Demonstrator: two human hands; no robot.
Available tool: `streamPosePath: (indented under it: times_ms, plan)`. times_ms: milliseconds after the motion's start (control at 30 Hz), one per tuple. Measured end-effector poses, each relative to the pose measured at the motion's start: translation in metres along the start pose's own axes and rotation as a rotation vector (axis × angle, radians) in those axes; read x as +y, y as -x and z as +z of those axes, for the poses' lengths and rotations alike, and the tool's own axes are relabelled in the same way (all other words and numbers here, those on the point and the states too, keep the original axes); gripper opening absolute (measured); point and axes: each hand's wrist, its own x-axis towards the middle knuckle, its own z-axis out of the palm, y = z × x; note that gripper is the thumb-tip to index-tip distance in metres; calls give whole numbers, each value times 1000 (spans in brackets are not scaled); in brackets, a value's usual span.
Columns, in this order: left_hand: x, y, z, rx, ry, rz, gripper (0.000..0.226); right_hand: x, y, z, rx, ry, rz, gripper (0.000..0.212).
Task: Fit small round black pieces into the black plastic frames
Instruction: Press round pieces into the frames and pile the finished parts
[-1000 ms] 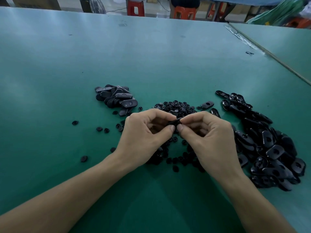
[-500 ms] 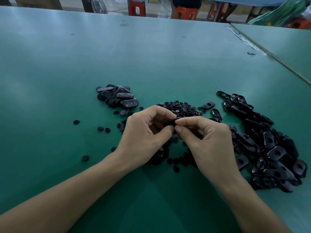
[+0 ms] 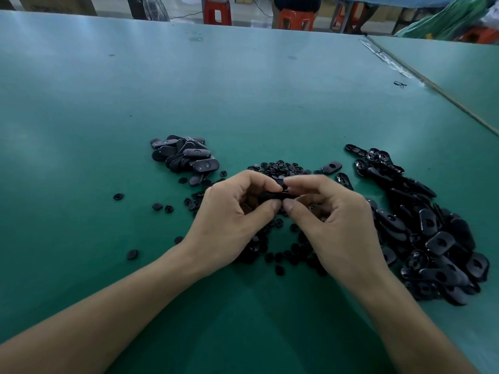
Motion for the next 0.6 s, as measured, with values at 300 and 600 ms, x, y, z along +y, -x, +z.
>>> streamPosePath:
  times_ms: [300, 600]
  plan:
    - [0, 0, -3, -19, 54, -38, 19, 5, -4, -10, -89, -157, 72, 16]
    - [-2, -2, -3, -23, 49, -48, 23, 7, -7, -8, -141, -89, 124, 9]
